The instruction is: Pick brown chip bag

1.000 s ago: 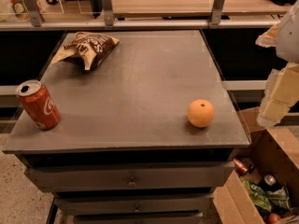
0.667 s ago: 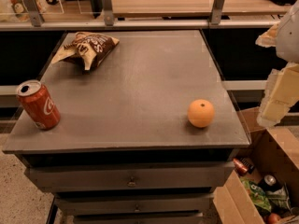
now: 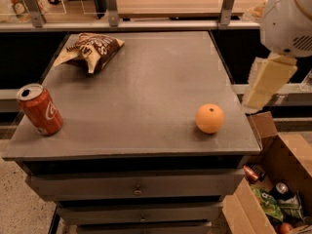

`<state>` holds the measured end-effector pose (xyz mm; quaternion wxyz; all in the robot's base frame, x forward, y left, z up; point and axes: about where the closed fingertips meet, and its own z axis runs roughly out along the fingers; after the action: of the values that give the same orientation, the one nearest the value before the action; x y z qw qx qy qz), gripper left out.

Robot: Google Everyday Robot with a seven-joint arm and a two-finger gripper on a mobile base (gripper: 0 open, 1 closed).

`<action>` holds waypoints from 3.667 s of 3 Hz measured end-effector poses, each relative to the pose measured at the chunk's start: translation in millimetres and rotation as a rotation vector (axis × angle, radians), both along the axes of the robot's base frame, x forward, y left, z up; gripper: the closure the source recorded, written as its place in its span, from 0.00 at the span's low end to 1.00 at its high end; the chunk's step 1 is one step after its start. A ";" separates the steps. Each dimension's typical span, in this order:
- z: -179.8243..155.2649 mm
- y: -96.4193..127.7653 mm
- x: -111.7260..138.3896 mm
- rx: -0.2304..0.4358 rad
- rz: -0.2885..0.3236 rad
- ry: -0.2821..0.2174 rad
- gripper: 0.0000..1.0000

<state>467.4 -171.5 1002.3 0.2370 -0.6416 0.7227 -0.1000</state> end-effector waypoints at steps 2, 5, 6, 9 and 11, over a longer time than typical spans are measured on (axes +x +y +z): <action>40.3 86.6 64.0 -0.041 0.146 -0.288 0.00; 64.3 109.6 59.0 -0.041 0.193 -0.368 0.00; 79.0 153.8 61.1 -0.040 0.288 -0.448 0.00; 67.6 301.7 97.0 -0.115 0.521 -0.609 0.00; 76.4 305.0 96.2 -0.134 0.526 -0.638 0.00</action>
Offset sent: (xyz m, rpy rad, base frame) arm 0.1068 0.1401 0.0489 -0.0625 -0.4141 0.2257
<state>563.6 133.5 1078.6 0.4240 -0.7553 0.4163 -0.2764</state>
